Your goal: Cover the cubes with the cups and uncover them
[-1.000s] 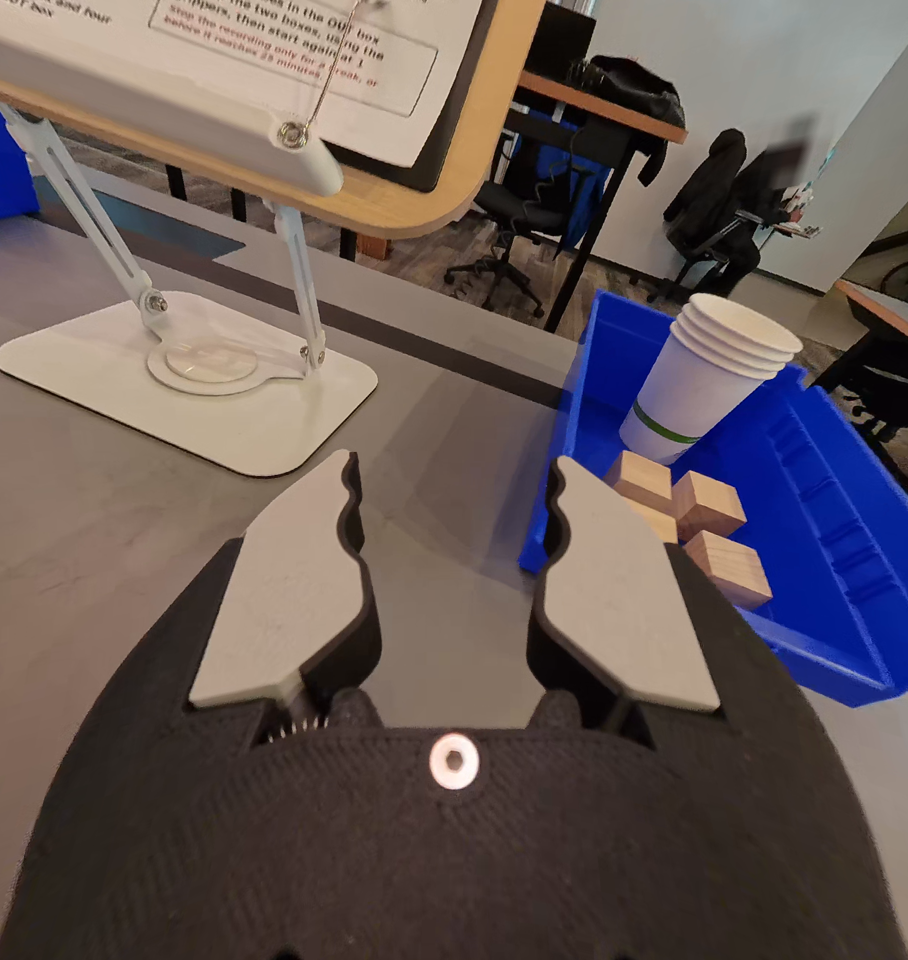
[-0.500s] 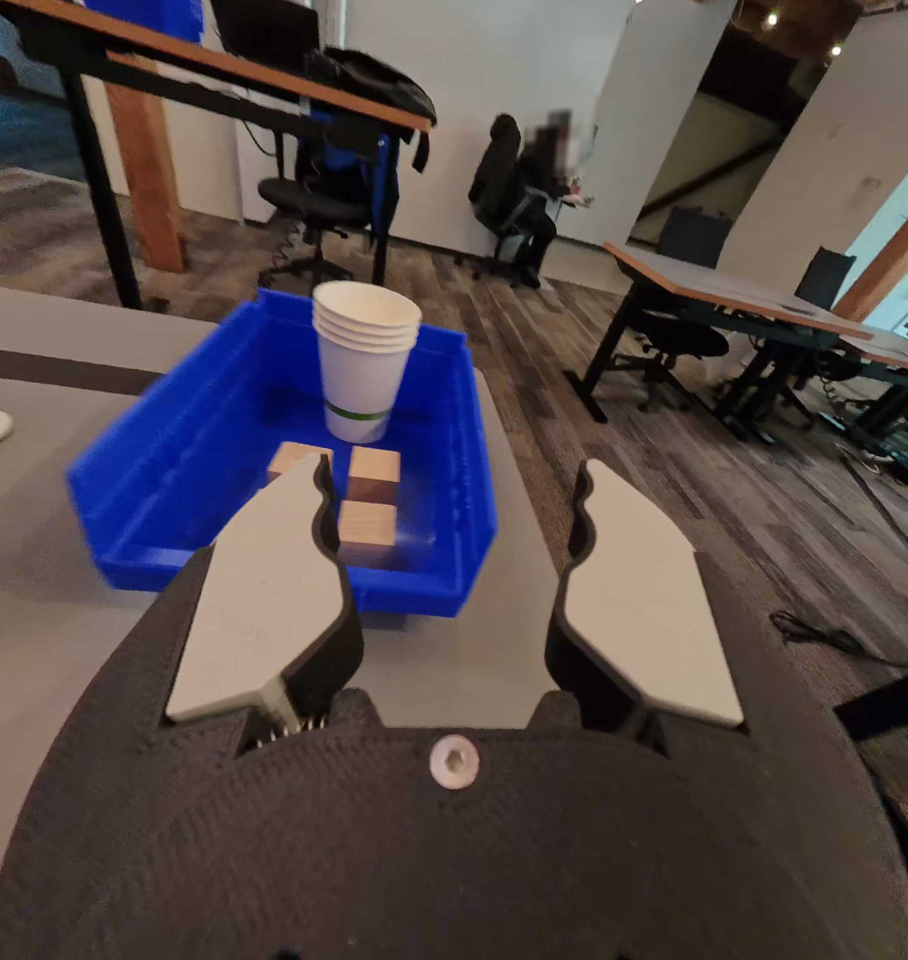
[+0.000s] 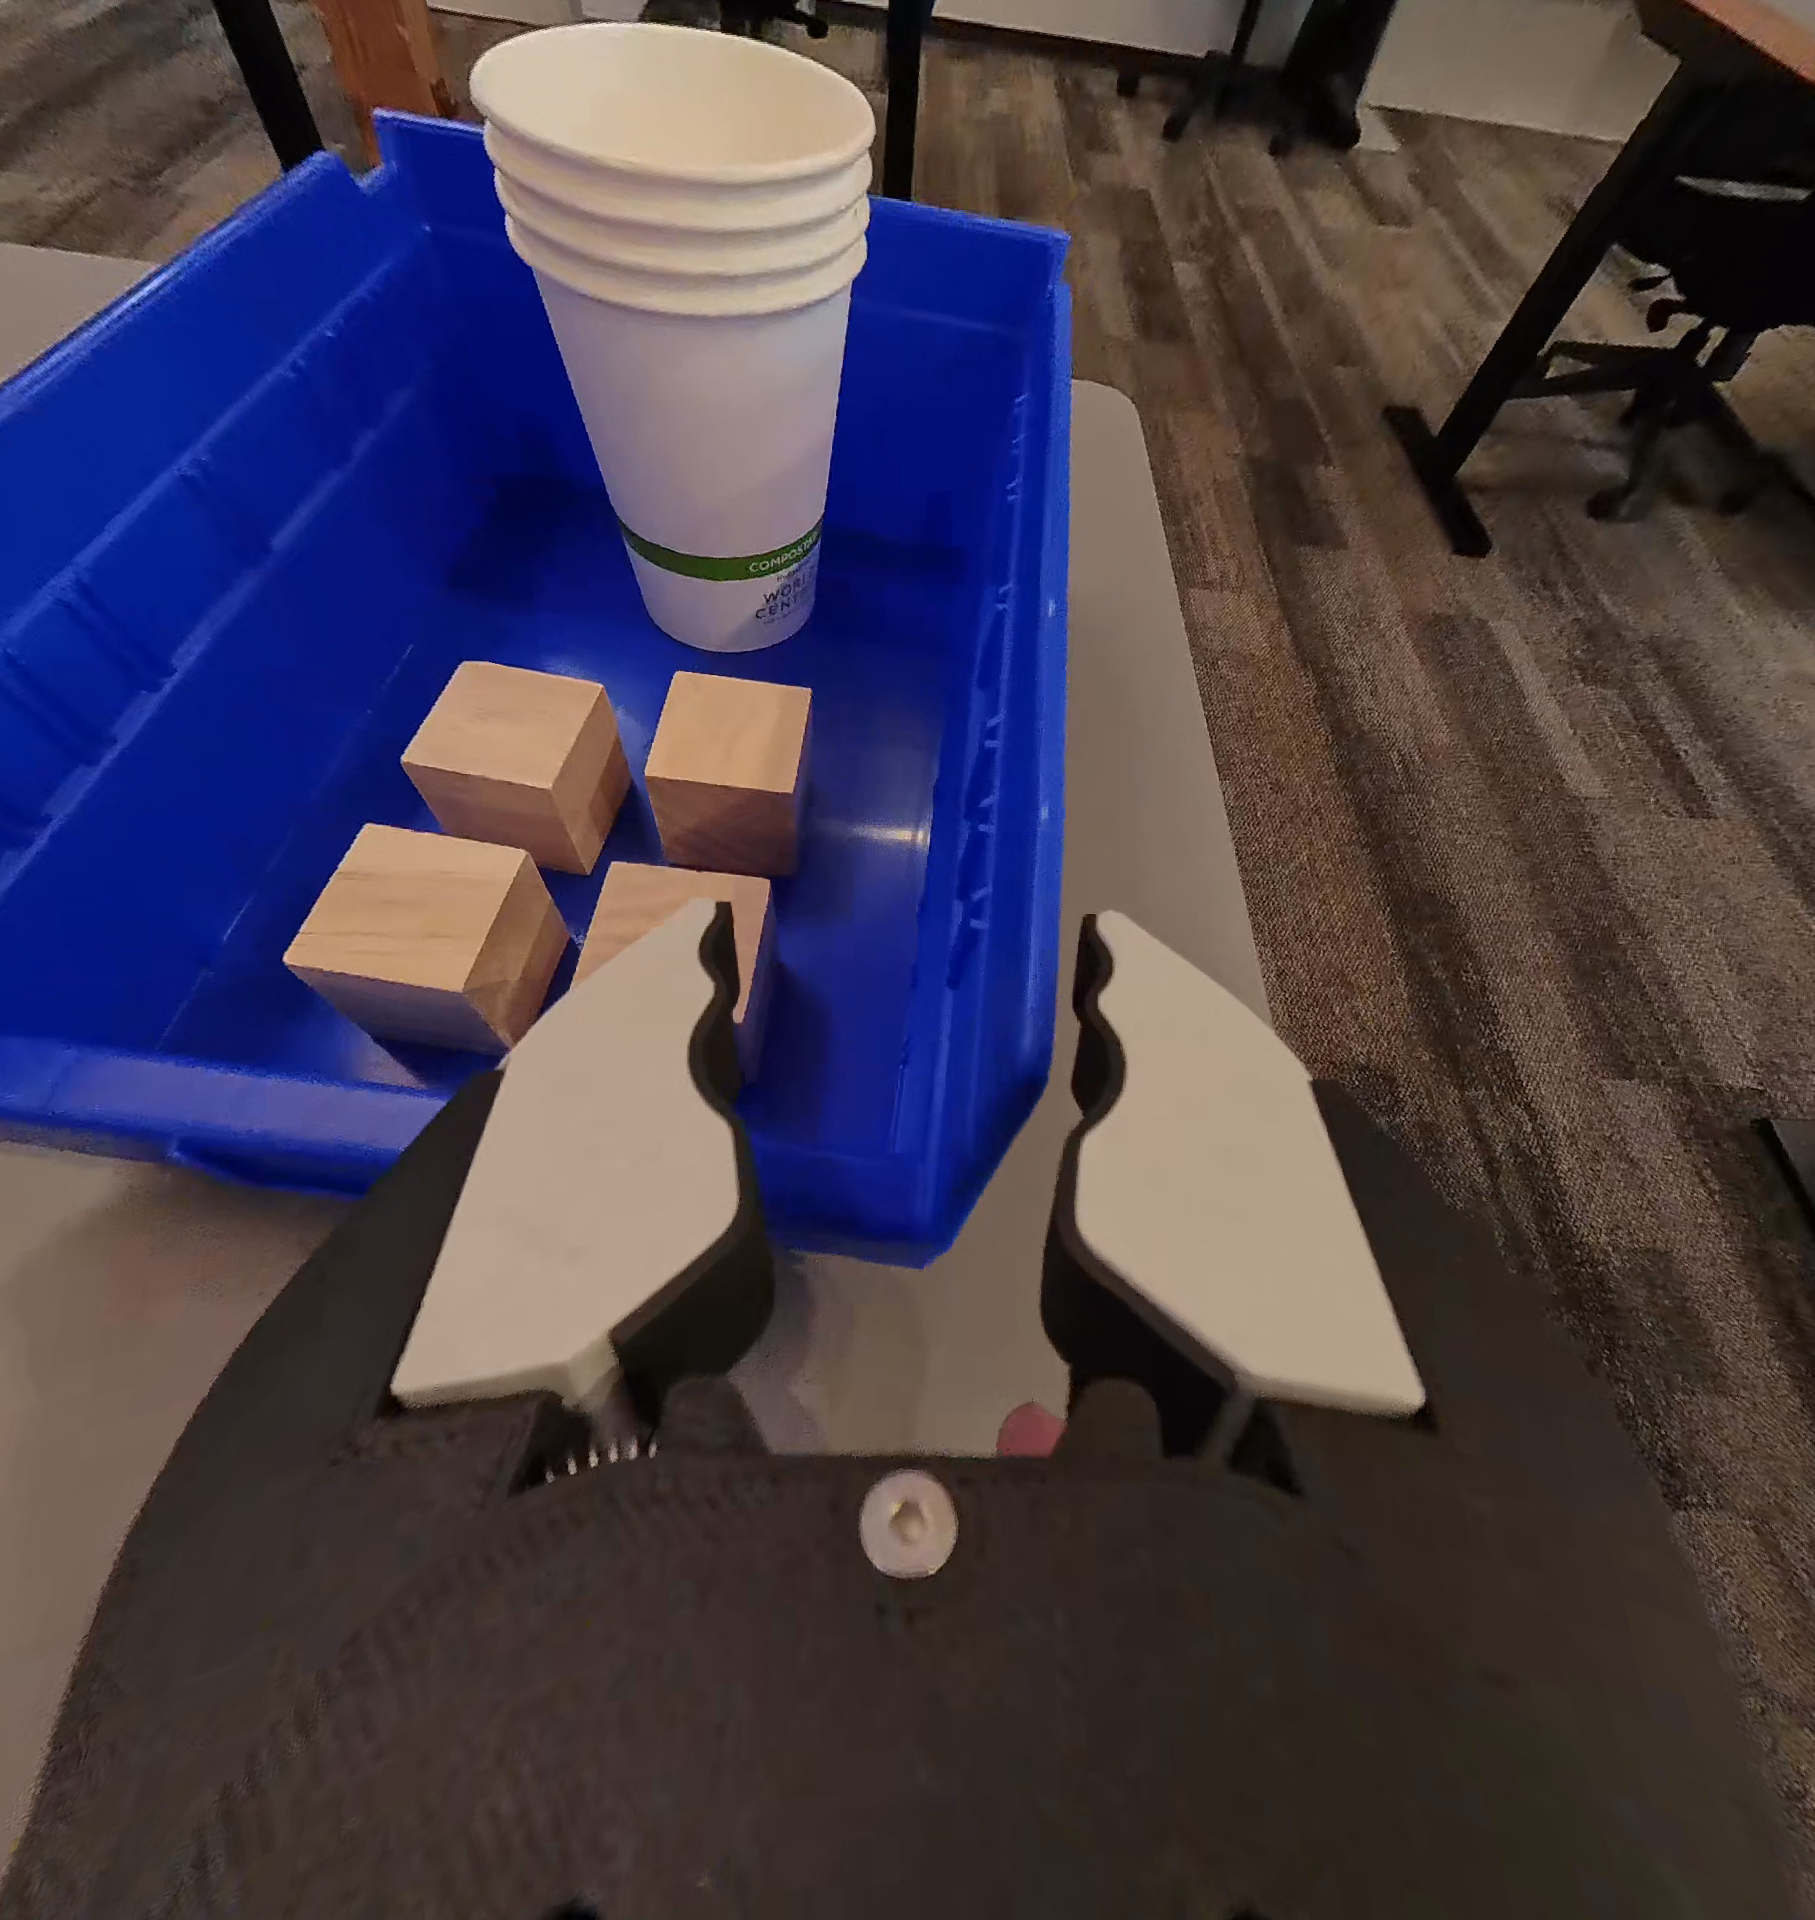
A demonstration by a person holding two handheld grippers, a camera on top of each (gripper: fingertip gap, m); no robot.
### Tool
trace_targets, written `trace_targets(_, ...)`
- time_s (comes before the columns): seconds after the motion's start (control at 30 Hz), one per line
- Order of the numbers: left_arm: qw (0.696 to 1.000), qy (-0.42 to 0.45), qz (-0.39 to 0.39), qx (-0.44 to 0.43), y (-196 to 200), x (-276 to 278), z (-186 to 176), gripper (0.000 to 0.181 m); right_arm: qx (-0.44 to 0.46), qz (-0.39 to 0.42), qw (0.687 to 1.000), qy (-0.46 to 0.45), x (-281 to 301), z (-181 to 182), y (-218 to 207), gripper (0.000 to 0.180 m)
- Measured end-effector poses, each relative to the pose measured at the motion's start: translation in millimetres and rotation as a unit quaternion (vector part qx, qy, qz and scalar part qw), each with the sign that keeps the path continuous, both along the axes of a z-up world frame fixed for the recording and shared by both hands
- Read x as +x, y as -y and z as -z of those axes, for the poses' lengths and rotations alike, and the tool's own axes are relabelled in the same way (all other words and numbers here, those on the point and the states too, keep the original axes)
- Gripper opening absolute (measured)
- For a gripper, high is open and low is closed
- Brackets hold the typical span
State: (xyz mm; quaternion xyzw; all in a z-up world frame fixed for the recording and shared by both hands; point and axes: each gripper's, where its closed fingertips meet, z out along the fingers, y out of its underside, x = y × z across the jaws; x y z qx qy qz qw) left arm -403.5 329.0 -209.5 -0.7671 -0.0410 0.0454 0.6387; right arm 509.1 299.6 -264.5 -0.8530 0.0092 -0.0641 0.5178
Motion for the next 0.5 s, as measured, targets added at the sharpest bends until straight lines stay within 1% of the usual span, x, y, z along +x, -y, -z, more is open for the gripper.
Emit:
trace_targets(0.07, 1.000, 0.004, 0.005, -0.022, -9, -4, 16, 0.089, 0.001, 0.001, 1.000, -0.006, -1, 0, -4, 0.059)
trace_targets(0.13, 0.999, 0.002, 0.011, -0.043, -19, -6, 32, 0.090, 0.000, 0.006, 1.000, -0.003, 1, 1, -6, 0.057)
trace_targets(0.2, 0.998, 0.014, 0.028, -0.062, -28, -2, 44, 0.090, -0.003, 0.012, 1.000, 0.003, 4, 1, -6, 0.051)
trace_targets(0.3, 0.996, 0.008, 0.031, -0.079, -38, -4, 57, 0.082, -0.010, 0.014, 1.000, 0.013, 8, 2, -7, 0.043)
trace_targets(0.37, 0.994, 0.012, 0.034, -0.106, -45, -5, 71, 0.082, -0.011, 0.017, 1.000, 0.018, 10, 3, -8, 0.039)
trace_targets(0.43, 0.993, 0.029, 0.043, -0.109, -50, -3, 77, 0.077, -0.014, 0.019, 1.000, 0.018, 12, 5, -10, 0.036)
trace_targets(0.47, 0.992, 0.041, 0.046, -0.109, -52, -4, 79, 0.072, -0.014, 0.020, 1.000, 0.018, 13, 5, -12, 0.036)
trace_targets(0.5, 0.991, 0.052, 0.051, -0.111, -53, -5, 80, 0.071, -0.014, 0.022, 0.999, 0.022, 14, 5, -12, 0.034)
